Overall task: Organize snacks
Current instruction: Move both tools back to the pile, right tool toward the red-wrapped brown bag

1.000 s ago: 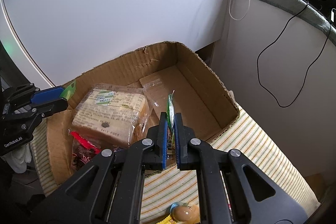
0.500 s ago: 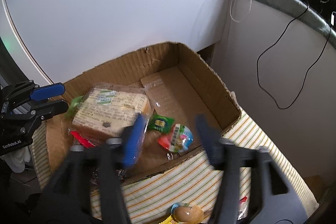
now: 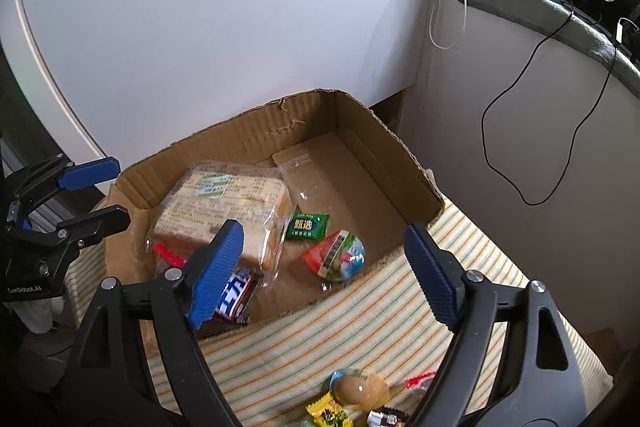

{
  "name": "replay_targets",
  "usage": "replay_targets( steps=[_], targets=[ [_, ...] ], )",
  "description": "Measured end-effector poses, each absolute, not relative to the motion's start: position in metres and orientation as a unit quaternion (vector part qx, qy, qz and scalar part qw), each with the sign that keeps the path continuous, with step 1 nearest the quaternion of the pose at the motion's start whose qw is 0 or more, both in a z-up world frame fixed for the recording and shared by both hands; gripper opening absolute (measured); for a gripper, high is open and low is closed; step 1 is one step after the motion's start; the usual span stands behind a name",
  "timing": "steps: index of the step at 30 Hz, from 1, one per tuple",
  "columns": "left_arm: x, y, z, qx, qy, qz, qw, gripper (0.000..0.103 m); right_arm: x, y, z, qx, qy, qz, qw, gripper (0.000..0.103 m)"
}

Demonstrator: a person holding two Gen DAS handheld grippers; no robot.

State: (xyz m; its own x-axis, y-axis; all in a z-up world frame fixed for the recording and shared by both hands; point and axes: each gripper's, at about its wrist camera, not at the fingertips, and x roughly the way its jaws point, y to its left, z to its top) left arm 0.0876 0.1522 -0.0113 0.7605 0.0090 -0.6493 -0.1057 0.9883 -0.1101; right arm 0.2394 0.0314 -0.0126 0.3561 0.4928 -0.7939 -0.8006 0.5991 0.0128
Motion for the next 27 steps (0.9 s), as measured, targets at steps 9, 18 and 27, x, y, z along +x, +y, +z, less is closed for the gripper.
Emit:
replay_targets(
  steps=[9,18,27],
  targets=[
    [0.073,0.121,-0.004,-0.066,0.338,0.004,0.939,0.057,0.211,-0.006,0.002,-0.206,0.366,0.409,0.81,0.085],
    [0.064,0.081,-0.002,-0.065,0.339,-0.039,0.938,0.057,0.205,-0.066,0.007,-0.191,0.389,0.369,0.822,0.085],
    [0.063,0.029,-0.021,-0.068,0.365,-0.099,0.923,0.057,0.207,-0.143,-0.01,-0.14,0.421,0.319,0.838,0.085]
  ],
)
